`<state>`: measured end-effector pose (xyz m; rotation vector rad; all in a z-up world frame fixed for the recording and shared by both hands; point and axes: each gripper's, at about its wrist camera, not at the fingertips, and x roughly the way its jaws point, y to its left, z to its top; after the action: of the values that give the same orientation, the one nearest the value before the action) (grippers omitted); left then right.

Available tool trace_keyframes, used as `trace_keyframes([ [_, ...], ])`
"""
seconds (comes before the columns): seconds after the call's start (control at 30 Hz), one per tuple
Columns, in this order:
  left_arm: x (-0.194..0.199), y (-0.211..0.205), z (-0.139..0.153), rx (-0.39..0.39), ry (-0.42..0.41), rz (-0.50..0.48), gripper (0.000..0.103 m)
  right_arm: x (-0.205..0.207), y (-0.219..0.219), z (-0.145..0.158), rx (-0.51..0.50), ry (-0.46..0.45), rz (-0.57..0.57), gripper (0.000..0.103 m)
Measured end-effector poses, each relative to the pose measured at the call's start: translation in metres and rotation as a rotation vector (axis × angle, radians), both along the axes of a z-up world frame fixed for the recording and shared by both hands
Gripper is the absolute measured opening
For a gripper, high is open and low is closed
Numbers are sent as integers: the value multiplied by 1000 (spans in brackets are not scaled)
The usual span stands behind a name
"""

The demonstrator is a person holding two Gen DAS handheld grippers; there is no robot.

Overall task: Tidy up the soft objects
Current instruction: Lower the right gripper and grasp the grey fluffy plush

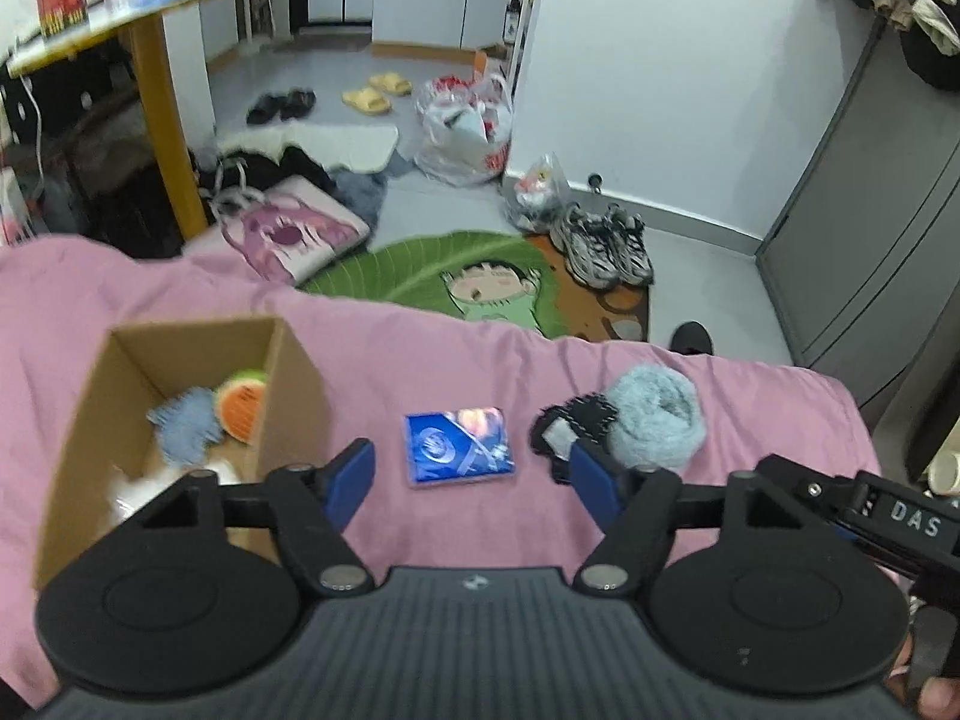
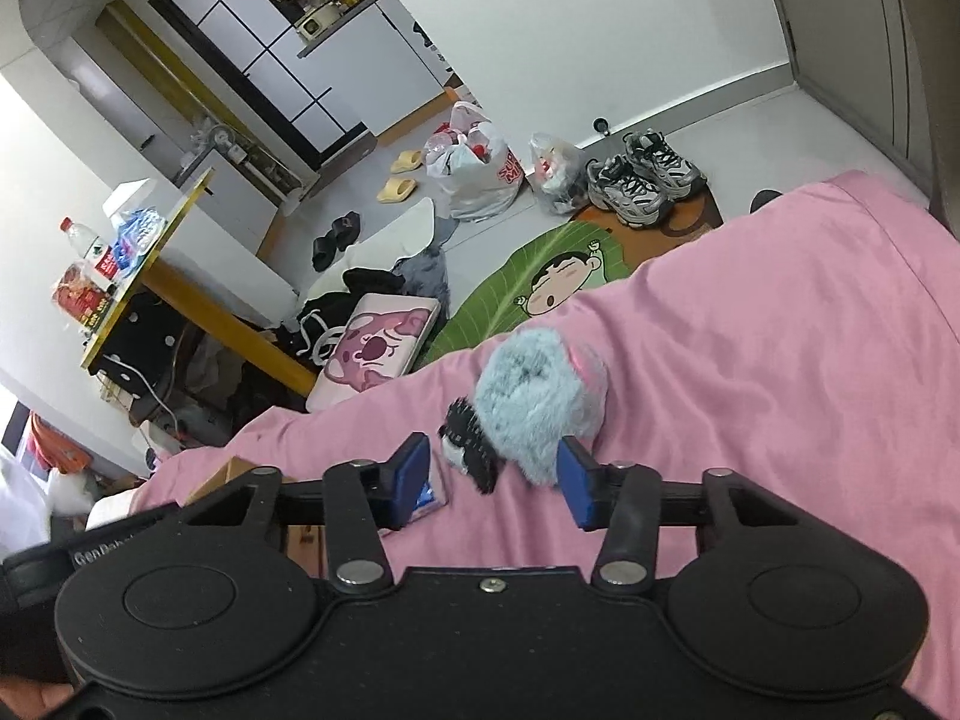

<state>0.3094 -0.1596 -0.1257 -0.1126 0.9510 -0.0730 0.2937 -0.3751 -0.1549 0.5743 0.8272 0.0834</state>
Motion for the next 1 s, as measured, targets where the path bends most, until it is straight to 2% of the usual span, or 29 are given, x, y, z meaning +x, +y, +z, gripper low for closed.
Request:
trace_keyframes([
  [0.07, 5, -8, -5, -8, 14, -16, 58, 7, -3, -3, 4, 7, 0, 40],
  [0.37, 29, -35, -26, -105, 61, -27, 42, 31, -10, -18, -4, 34, 11, 37],
  [0.43, 34, -42, -31, -129, 61, -15, 41, 38, -13, -21, -2, 40, 23, 31],
  [0.53, 43, -48, -39, -179, 87, 9, 31, 48, -15, -21, -19, 39, 49, 28],
  [0.67, 50, -55, -49, -234, 118, 36, 27, 59, -17, -25, -21, 51, 76, 28],
  [1.0, 72, -64, -82, -312, 196, 87, 23, 82, -21, -48, -10, 104, 122, 26],
])
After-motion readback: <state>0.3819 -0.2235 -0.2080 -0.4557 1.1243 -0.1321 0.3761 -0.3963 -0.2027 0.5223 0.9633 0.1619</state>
